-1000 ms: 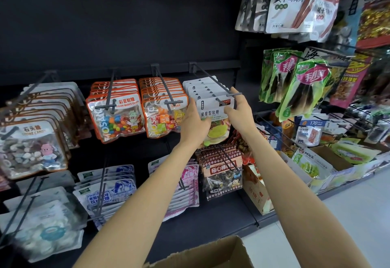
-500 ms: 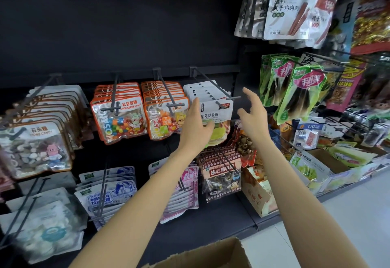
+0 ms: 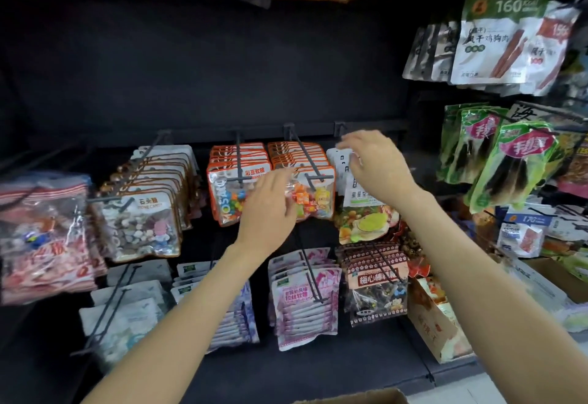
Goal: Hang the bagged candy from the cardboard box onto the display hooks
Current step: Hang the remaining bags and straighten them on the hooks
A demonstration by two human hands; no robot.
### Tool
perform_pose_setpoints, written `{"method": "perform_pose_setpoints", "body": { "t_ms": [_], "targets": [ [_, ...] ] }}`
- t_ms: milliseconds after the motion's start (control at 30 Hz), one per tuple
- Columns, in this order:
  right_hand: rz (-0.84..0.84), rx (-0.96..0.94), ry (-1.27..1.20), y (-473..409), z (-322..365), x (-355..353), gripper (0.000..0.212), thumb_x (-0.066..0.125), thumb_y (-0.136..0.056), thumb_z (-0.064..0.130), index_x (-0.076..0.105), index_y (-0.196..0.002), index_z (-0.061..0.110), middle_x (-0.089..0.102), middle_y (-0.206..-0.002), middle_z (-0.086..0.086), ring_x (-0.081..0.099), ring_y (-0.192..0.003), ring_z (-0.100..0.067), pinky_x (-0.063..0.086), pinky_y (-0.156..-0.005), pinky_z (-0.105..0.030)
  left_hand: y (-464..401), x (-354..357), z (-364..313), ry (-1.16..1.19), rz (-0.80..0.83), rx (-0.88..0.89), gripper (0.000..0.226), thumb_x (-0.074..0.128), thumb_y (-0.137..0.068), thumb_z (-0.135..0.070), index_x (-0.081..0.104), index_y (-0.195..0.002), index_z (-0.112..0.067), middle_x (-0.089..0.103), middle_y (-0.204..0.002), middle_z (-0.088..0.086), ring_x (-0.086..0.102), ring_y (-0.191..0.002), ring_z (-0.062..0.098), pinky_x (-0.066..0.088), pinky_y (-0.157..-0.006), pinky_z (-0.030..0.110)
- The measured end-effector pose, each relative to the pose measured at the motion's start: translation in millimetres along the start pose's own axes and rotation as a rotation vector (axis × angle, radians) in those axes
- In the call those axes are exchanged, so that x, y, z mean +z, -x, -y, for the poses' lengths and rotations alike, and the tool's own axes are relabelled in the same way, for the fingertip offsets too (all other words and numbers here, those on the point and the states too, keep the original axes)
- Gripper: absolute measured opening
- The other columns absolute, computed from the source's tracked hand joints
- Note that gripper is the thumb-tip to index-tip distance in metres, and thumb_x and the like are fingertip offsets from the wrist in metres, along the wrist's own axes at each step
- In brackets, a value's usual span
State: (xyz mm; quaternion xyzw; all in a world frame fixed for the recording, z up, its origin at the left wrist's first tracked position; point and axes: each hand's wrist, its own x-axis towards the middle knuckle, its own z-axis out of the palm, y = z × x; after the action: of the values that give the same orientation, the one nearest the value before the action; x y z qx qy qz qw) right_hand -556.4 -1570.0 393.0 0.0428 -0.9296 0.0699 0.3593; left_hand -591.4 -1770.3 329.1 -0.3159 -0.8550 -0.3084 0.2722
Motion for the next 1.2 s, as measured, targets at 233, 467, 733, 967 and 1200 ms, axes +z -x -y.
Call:
{"method": "perform_pose_setpoints", "body": {
  "t_ms": [233, 467, 733, 967, 1200],
  "targets": [
    [0.395, -0.043, 0.278, 7.6, 6.0, 54.2, 0.061, 0.037, -0.1, 0.027, 0.01, -0.154, 0.019, 0.006, -0.161, 0.004, -0.005, -0.148, -0.018, -0.003, -0.118, -0.047, -41.4, 23.4, 4.7, -0.411, 0.222, 0.05, 0.062, 0.029, -0.101, -0.035, 0.004, -0.151, -0.007, 0.0, -0.16, 0.008, -0.005, -0.147, 0.018, -0.008, -0.117, 0.035],
    [0.253, -0.024, 0.073, 11.0, 6.0, 50.2, 0.048, 0.041, -0.097, 0.015, 0.038, -0.145, 0.017, 0.029, -0.155, 0.001, 0.011, -0.146, -0.018, 0.007, -0.118, -0.041, -29.8, 23.4, 1.3, -0.357, 0.223, 0.081, 0.061, 0.035, -0.1, -0.033, 0.014, -0.151, -0.008, 0.013, -0.159, 0.005, 0.003, -0.147, 0.017, -0.007, -0.117, 0.034],
    [0.37, -0.078, 0.018, -12.0, 3.4, 64.4, 0.052, 0.038, -0.096, 0.01, 0.034, -0.146, 0.023, 0.028, -0.155, 0.005, 0.01, -0.147, -0.019, 0.012, -0.117, -0.044, -39.7, 16.2, -0.8, -0.339, 0.202, 0.105, 0.057, 0.044, -0.094, -0.024, 0.03, -0.147, -0.01, 0.034, -0.152, 0.003, 0.024, -0.142, 0.015, -0.005, -0.118, 0.033],
    [0.336, -0.065, -0.065, -35.0, -13.4, 73.7, 0.05, 0.043, -0.093, 0.003, 0.043, -0.142, 0.015, 0.038, -0.15, -0.003, 0.025, -0.142, -0.026, 0.024, -0.114, -0.045, -46.5, 11.9, 4.6, -0.274, 0.185, 0.081, 0.052, 0.037, -0.098, -0.03, 0.032, -0.146, -0.011, 0.034, -0.152, 0.001, 0.026, -0.141, 0.012, -0.005, -0.117, 0.029],
    [0.462, -0.186, -0.115, -55.8, -9.3, 83.3, 0.031, 0.052, -0.084, 0.004, 0.069, -0.107, -0.007, 0.066, -0.117, -0.019, 0.058, -0.117, -0.038, 0.048, -0.095, -0.053, -68.5, 14.1, 13.8, -0.299, 0.357, -0.05, 0.052, 0.017, -0.103, -0.031, 0.019, -0.15, -0.01, 0.016, -0.159, 0.004, 0.01, -0.146, 0.014, 0.001, -0.12, 0.033]
  ]
}}
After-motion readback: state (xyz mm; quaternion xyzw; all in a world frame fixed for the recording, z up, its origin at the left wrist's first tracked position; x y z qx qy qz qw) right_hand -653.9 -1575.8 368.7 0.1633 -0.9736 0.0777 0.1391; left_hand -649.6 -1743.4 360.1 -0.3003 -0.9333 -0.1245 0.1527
